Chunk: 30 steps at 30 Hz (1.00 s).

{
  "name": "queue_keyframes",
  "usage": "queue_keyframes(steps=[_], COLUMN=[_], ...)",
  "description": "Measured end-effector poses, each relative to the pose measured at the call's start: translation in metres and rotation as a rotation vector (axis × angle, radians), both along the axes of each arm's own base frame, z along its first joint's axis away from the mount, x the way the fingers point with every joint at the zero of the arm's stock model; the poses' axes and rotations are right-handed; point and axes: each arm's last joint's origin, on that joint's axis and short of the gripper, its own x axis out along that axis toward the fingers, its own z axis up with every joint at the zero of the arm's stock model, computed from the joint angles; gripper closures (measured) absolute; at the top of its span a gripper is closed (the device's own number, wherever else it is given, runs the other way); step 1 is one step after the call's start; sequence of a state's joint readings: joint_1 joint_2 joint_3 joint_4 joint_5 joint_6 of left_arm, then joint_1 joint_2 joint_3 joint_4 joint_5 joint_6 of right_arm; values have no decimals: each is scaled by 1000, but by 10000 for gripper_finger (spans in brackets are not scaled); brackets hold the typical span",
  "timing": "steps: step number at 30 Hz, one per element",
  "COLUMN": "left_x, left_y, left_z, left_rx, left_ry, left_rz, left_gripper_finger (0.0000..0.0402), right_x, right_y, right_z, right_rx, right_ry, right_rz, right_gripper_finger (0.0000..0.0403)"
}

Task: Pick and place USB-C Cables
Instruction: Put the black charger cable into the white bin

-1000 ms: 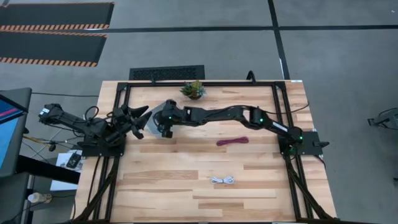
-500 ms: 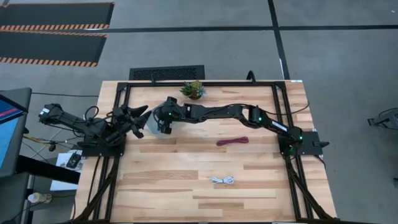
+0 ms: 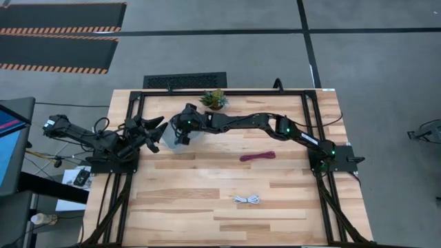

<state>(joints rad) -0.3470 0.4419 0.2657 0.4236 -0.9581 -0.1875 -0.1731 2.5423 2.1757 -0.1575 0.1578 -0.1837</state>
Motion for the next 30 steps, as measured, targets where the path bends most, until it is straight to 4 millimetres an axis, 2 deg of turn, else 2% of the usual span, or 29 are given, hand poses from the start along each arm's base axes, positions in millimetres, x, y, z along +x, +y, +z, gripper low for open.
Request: queue_keyframes(steps=[6, 11, 15, 24, 30], left_x=[0, 0, 0, 0, 0], left_y=[0, 0, 0, 0, 0], left_z=[0, 0, 0, -1, -1], left_rx=[0, -1, -3, -3, -3], left_ry=[0, -1, -1, 3, 3], left_rz=[0, -1, -1, -1, -1], left_gripper_finger=[220, 220, 220, 220, 220], right_x=[0, 3, 1, -2, -2], right_y=[4, 9, 10, -4, -4], right_z=[-1, 8, -1, -14, -14], right_rx=[-78, -118, -113, -120, -120], right_ry=[45, 28, 47, 13, 13], right_rz=[55, 83, 85, 57, 57], right_gripper_finger=[361, 362, 362, 362, 361])
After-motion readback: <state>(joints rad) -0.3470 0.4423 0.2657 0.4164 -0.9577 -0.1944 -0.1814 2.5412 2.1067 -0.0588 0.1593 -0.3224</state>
